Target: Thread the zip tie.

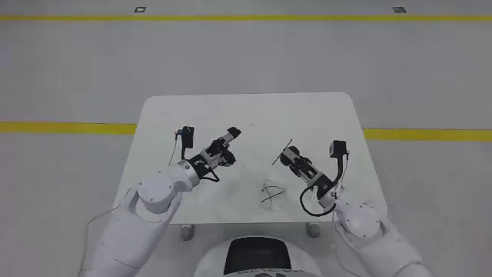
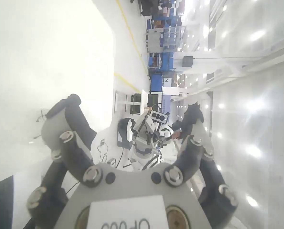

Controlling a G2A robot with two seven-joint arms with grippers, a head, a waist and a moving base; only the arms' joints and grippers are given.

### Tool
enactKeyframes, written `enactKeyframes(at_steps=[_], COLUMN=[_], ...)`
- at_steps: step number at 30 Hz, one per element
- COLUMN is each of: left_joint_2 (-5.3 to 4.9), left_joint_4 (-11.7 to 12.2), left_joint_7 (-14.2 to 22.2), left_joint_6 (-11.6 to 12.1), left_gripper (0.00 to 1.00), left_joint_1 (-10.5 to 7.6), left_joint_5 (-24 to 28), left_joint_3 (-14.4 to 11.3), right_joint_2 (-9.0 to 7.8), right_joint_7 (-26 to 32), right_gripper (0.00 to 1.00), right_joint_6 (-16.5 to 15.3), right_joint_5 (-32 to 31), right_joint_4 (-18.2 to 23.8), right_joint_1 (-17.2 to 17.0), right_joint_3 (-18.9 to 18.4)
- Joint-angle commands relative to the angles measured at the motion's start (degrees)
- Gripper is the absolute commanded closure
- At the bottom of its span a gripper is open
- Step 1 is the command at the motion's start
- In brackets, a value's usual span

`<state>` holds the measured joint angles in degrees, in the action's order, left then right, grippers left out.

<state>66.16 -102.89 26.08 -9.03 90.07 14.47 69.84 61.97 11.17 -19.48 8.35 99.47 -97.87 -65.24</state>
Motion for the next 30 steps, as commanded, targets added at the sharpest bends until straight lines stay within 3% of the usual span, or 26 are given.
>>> enactKeyframes(at_steps=[1, 10, 21, 26, 30], left_joint_2=[0.19, 0.98, 0.99, 1.31, 1.38], left_joint_4=[0.45, 2.56, 2.62, 3.58, 3.97], left_joint_7=[0.62, 1.93, 1.45, -0.08, -0.60], left_joint_6=[1.81, 4.47, 4.87, 8.71, 9.87], left_gripper=[0.00, 0.00, 0.00, 0.00, 0.00], left_joint_1=[-0.12, -2.51, -2.65, -2.12, -2.17], left_joint_5=[1.89, 6.28, 6.03, 8.59, 8.44], left_joint_3=[-1.20, -5.98, -6.03, -7.11, -7.85], right_joint_2=[0.40, 2.38, 2.68, 3.61, 4.39], right_joint_7=[-0.69, -2.21, -2.63, -5.72, -6.81], right_gripper=[1.00, 1.00, 1.00, 1.00, 1.00], right_joint_6=[0.00, 0.00, 0.01, 0.00, 0.00], right_joint_5=[0.81, 1.62, 1.58, 3.31, 3.04], right_joint_4=[0.30, -1.64, -2.06, -2.10, -2.34], right_joint_1=[0.19, 1.64, 1.96, 2.45, 2.52], right_joint_3=[0.70, 3.15, 3.26, 4.36, 4.85])
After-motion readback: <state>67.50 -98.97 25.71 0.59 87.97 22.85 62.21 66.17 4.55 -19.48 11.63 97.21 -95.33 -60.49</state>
